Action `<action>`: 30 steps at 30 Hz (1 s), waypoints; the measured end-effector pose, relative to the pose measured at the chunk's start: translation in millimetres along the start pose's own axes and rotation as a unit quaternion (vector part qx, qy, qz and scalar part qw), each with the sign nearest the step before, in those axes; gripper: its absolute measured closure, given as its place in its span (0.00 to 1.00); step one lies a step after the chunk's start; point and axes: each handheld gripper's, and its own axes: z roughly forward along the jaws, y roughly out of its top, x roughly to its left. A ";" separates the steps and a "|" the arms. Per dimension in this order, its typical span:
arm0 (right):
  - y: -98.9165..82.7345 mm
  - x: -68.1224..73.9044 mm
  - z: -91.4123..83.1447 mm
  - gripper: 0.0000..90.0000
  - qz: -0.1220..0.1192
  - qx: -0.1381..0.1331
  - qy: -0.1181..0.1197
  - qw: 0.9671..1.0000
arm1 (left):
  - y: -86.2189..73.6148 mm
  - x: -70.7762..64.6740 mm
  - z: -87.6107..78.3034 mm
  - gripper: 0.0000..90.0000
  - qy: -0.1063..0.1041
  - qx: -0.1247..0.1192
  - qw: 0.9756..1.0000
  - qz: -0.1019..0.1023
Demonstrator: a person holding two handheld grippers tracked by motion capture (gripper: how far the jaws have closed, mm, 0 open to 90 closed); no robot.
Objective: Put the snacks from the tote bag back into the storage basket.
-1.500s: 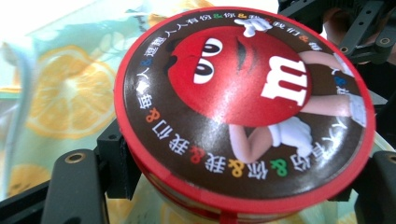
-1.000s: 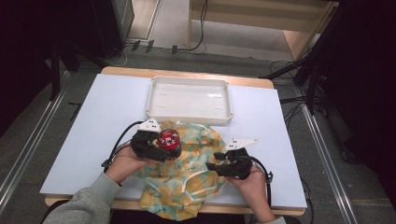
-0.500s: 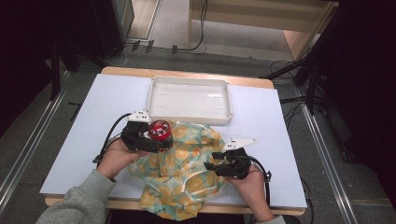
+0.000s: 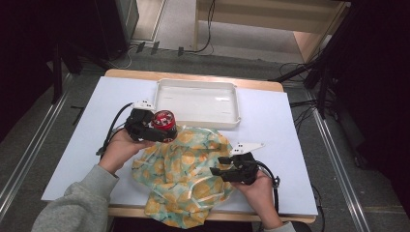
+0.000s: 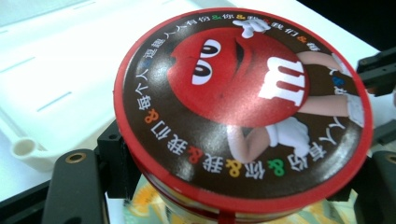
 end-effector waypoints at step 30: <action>1.4 1.9 0.7 0.52 -0.004 -0.006 0.007 1.000 | 47.6 27.7 16.0 0.28 0.018 -0.004 1.000 -0.005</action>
